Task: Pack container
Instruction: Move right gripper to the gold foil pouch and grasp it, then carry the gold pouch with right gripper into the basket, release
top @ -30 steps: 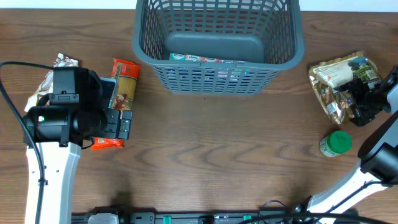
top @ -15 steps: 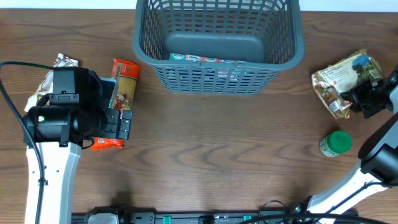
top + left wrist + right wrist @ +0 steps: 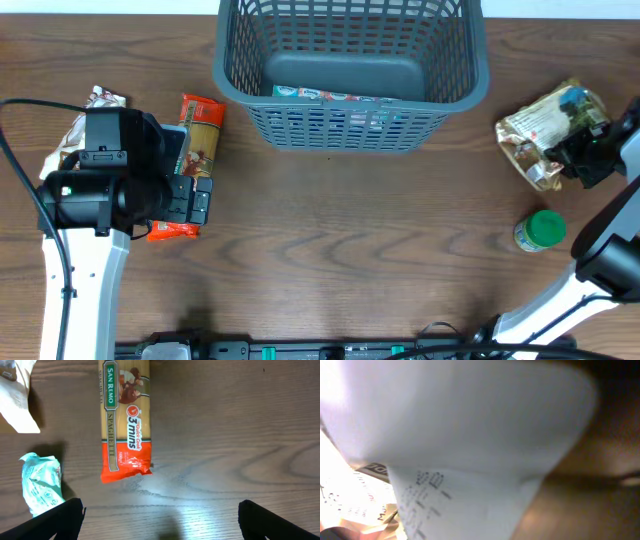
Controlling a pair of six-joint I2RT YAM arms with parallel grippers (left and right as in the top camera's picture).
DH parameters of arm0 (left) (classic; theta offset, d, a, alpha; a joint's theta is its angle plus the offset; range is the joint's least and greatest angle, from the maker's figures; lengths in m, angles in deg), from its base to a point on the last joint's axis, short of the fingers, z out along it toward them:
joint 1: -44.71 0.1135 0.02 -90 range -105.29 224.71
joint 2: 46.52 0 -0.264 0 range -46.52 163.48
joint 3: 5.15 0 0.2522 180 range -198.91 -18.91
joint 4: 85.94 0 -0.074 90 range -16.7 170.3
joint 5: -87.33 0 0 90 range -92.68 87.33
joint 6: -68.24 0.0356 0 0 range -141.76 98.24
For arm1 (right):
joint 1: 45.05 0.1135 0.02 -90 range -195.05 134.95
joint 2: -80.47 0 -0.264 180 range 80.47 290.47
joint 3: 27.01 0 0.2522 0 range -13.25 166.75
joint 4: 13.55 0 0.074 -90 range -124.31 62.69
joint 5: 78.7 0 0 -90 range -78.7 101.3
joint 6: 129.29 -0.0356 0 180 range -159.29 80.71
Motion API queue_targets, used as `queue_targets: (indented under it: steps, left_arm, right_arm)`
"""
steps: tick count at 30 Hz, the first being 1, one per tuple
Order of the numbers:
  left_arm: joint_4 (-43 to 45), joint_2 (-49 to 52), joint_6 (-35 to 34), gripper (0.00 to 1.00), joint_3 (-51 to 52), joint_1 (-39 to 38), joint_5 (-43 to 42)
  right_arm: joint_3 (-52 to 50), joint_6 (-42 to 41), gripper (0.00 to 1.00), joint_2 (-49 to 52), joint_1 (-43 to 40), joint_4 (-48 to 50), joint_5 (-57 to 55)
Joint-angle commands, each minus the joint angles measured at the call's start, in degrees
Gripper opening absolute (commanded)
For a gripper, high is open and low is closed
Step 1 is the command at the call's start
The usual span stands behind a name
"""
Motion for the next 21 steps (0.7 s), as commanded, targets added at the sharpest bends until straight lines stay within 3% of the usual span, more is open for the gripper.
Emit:
queue_targets:
  steps: [1,11,17,21]
  left_arm:
    - [-0.2,0.0,-0.1,0.99,-1.2,-0.3,0.2]
    - [-0.2,0.0,-0.1,0.98,-1.2,-0.3,0.2]
    - [-0.2,0.0,-0.1,0.98,-1.2,-0.3,0.2]
    - [-0.2,0.0,-0.1,0.98,-1.2,-0.3,0.2]
  right_arm:
    - [-1.3,2.4,0.01,-6.8,2.3,-0.8,-1.8]
    - [-1.3,4.7,0.01,-27.1,5.4,1.6,-8.7]
    - [-0.9,6.4,0.01,-37.6,6.2,7.8,-8.9]
    - [-0.9,14.0,0.01,-43.3,9.3,14.9,-6.0]
